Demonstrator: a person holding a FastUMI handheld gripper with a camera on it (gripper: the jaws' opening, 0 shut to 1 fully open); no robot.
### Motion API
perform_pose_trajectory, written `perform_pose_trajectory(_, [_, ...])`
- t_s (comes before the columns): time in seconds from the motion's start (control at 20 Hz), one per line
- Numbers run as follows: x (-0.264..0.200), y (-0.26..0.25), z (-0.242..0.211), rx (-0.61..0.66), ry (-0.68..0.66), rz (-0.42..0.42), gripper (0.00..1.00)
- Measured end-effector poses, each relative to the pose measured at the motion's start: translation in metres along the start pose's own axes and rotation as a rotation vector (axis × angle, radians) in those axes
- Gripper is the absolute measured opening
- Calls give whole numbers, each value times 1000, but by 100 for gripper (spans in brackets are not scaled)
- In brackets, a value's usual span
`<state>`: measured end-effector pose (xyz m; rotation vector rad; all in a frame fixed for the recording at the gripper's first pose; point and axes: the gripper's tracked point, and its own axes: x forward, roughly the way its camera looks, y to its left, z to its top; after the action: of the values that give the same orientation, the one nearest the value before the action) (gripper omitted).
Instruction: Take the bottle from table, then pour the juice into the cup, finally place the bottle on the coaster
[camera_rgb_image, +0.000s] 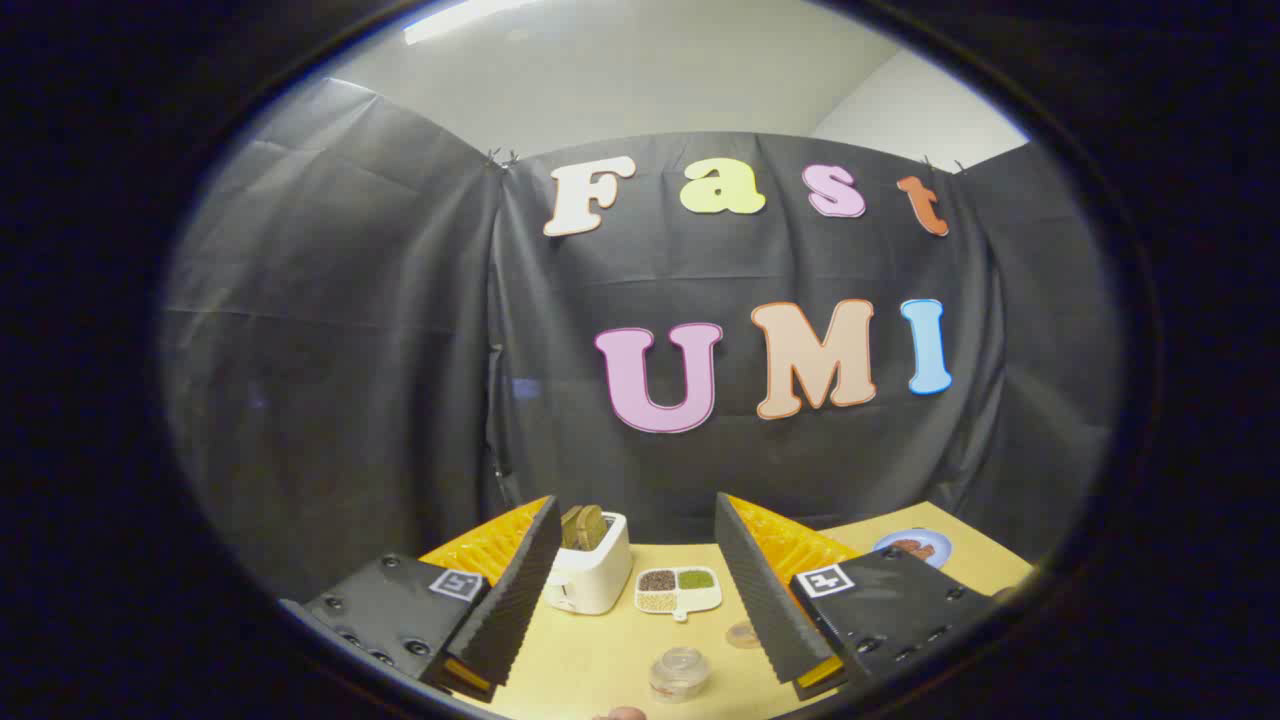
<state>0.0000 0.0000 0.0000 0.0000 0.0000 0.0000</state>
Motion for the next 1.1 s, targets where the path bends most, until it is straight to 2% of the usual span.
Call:
perform_pose_trajectory(0.4, [-4, -19, -13, -2, 1, -61, 97])
perform_pose_trajectory(0.7, [-6, -24, -25, -5, 14, -73, 97])
perform_pose_trajectory(0.9, [-6, -29, -47, -2, 51, -84, 97])
perform_pose_trajectory(1.1, [-7, -37, -95, 8, 156, -91, 97])
